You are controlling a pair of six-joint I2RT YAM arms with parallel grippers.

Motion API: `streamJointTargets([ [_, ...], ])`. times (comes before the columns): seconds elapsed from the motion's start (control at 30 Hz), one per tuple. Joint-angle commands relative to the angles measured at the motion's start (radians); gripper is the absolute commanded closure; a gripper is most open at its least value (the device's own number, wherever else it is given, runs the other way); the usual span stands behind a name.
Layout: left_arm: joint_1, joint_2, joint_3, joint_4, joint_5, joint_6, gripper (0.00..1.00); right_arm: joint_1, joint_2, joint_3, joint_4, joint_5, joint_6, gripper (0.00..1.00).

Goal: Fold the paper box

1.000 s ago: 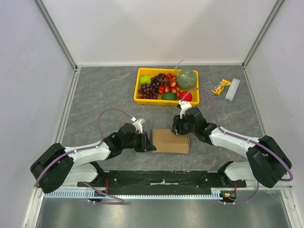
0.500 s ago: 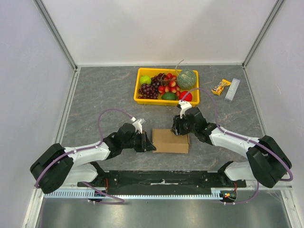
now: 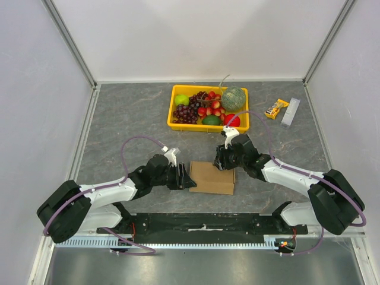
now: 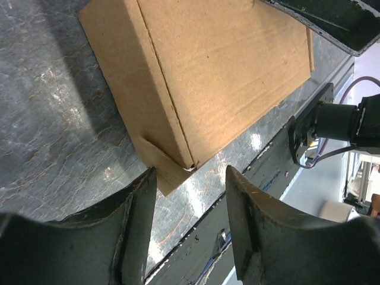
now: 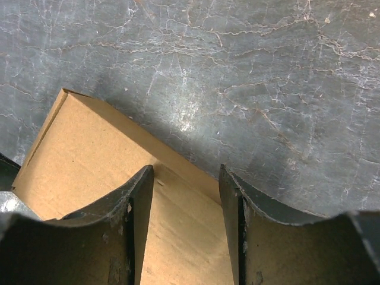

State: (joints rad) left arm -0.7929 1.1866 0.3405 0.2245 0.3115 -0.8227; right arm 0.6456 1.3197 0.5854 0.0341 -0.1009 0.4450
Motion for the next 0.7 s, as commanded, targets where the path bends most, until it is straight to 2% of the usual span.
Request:
streamJointTargets([
  [0.0, 0.004, -0.021, 0.006, 0.035, -0.031, -0.001, 0.43, 0.009, 0.013, -0.024, -0.071, -0.017, -0.003, 0.45],
  [0.17, 0.003, -0.028, 0.006, 0.027, -0.032, 0.002, 0.42, 0.009, 0.016, -0.025, -0.072, -0.017, -0.006, 0.45],
  [0.37, 0.004, -0.051, 0.032, -0.040, -0.063, 0.019, 0.34, 0.009, 0.023, -0.025, -0.077, -0.017, -0.006, 0.45],
  [0.67, 0.006, -0.168, 0.087, -0.263, -0.238, 0.049, 0.28, 0.009, 0.027, -0.021, -0.089, -0.013, -0.009, 0.45],
])
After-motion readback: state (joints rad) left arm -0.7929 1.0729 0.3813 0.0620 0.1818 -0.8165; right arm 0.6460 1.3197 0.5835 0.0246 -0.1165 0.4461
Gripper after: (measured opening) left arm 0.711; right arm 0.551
